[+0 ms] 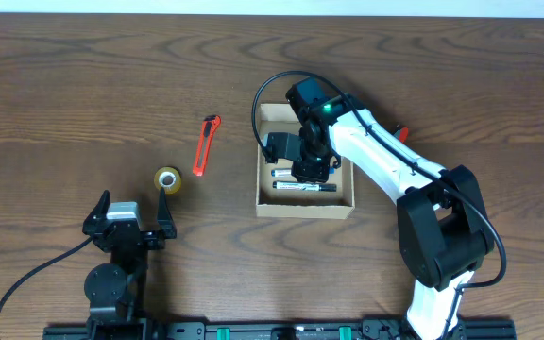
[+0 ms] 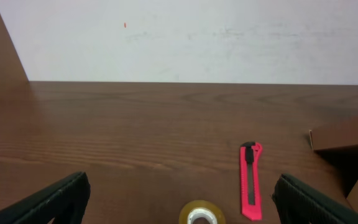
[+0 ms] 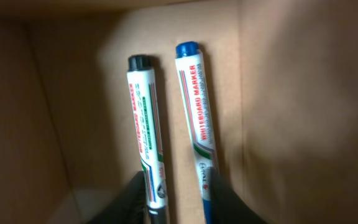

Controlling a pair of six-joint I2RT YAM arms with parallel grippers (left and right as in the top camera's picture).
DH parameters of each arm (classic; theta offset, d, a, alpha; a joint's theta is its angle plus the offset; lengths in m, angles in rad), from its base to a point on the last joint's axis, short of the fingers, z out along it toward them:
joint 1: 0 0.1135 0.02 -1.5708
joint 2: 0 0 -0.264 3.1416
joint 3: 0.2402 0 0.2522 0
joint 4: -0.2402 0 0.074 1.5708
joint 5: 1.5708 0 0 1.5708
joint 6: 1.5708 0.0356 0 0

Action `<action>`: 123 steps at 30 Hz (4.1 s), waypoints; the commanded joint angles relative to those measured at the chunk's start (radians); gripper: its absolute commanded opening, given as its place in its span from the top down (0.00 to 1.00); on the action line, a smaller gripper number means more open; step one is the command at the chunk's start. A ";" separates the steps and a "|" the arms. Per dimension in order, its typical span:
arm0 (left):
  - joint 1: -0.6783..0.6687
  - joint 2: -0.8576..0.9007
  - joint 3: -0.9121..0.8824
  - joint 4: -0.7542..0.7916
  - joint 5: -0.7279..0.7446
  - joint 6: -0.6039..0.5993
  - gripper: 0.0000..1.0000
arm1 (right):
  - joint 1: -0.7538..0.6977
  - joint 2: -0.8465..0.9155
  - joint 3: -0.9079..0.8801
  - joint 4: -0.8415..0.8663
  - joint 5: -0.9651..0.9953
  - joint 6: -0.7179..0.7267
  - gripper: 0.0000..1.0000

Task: Pack container
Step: 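Lower the blue-capped marker into the box and release it, then withdraw the right gripper and move it toward the red stapler, then grasp the red stapler with the right gripper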

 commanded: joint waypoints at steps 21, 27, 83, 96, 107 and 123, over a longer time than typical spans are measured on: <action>0.006 -0.006 -0.016 -0.047 0.012 -0.007 0.05 | -0.253 -0.380 0.228 0.330 -0.016 0.769 0.36; 0.006 -0.006 -0.016 -0.047 0.011 -0.007 0.05 | -0.447 -0.371 0.226 0.308 -0.030 0.993 0.72; 0.006 -0.006 -0.016 -0.047 0.012 -0.008 0.05 | -0.478 -0.042 -0.152 0.110 0.230 1.754 0.20; 0.006 -0.006 -0.016 -0.047 0.012 -0.008 0.05 | -0.476 -0.042 -0.186 0.163 0.223 1.755 0.14; 0.006 -0.006 -0.016 -0.045 0.013 -0.008 0.05 | -0.476 -0.042 -0.324 0.294 0.180 1.769 0.22; 0.006 -0.006 -0.016 -0.045 0.015 -0.008 0.05 | -0.477 -0.043 -0.328 0.345 0.118 1.685 0.99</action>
